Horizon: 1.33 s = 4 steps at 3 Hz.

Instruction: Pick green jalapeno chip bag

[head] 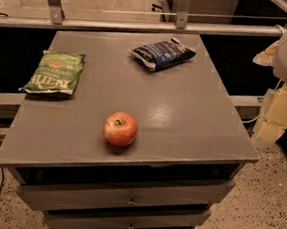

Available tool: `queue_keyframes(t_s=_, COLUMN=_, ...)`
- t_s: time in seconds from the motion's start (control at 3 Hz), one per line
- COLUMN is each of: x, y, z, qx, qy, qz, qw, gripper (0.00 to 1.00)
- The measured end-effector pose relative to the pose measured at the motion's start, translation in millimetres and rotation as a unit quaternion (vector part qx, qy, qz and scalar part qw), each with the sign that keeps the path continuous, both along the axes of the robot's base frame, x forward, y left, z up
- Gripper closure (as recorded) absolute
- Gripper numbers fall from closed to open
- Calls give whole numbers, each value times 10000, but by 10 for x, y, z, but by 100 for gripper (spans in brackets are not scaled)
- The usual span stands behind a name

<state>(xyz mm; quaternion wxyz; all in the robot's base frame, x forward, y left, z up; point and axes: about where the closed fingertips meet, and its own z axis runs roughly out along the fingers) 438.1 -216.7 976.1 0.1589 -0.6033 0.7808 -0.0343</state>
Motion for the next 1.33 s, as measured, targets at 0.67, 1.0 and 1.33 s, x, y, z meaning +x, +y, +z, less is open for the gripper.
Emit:
queue_keyframes(t_s=0.67, x=235, y=332, z=-35, qx=332, qy=-64, qz=244, qw=9991, gripper=0)
queue_keyframes(t_s=1.0, x=645, y=996, z=-6, qx=973, qy=-157, qz=596, qw=9933, gripper=0)
queue_keyframes(t_s=1.33, x=1098, y=2018, z=146, qx=1875, qy=-279, qz=964, qw=9771, gripper=0)
